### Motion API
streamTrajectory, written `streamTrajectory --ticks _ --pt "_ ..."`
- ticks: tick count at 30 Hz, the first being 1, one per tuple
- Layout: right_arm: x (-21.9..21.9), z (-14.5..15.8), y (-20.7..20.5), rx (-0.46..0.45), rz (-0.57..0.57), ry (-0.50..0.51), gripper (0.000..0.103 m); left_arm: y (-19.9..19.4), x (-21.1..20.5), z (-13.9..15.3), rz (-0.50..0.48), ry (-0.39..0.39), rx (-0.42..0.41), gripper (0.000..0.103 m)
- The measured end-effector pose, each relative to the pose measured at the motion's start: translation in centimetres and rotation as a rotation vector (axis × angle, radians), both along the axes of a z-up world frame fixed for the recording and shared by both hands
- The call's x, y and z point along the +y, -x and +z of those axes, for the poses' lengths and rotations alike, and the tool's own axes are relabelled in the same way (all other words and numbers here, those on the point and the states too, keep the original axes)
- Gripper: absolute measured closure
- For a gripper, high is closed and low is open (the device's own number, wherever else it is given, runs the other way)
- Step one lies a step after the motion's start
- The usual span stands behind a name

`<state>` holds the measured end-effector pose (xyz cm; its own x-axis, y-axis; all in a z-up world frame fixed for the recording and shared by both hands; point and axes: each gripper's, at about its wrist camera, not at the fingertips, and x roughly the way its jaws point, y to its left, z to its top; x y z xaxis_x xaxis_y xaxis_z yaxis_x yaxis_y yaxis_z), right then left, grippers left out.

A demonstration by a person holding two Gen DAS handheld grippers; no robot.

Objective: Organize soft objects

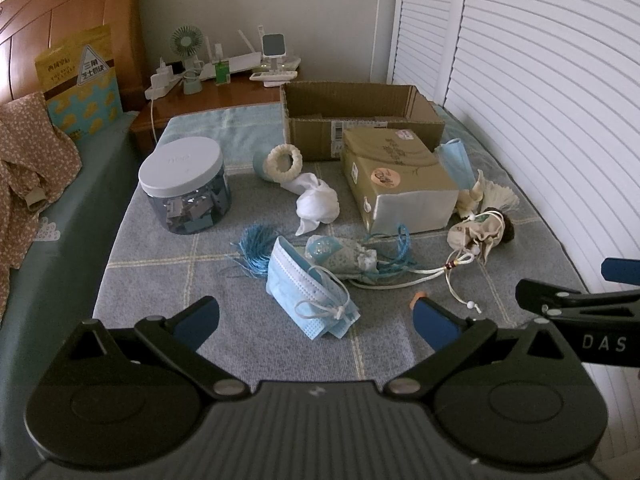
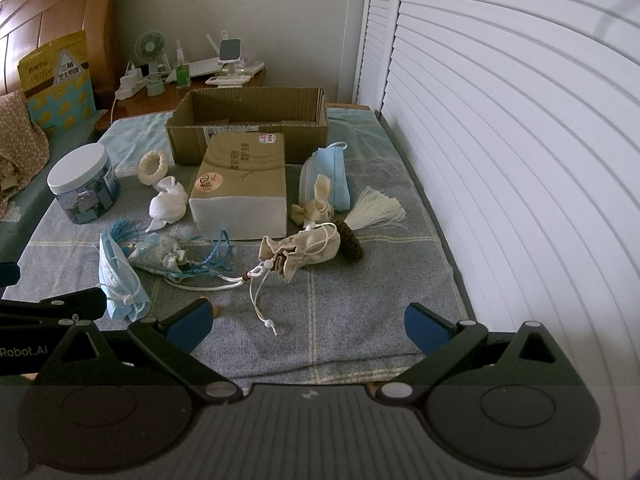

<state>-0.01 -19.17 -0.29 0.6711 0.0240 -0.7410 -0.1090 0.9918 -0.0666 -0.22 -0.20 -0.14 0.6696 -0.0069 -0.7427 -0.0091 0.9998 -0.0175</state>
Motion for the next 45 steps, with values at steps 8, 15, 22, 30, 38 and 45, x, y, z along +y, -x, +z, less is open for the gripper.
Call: streamTrajectory --ticks 8,15,22,30,38,45 --pt "0.00 0.04 0.02 -0.002 0.000 0.001 0.000 -0.05 0.03 0.04 -0.001 -0.001 -0.001 0.001" --pt "-0.01 0.11 -0.01 -0.003 0.000 0.001 0.000 -0.11 0.09 0.15 -0.001 0.000 0.000 0.001" --pt "-0.02 0.11 -0.01 -0.004 0.000 0.001 0.000 -0.14 0.10 0.15 -0.001 0.000 -0.001 0.001" --pt "-0.09 0.19 -0.20 -0.005 0.000 0.003 0.000 -0.12 0.12 0.31 0.000 0.000 -0.002 0.001" --pt "-0.06 0.32 -0.37 -0.008 0.003 0.007 0.000 -0.24 0.13 0.40 0.001 0.001 -0.002 0.001" --pt "-0.06 0.41 -0.44 -0.013 0.003 0.008 0.000 -0.49 0.11 0.50 -0.005 -0.002 -0.007 0.001"
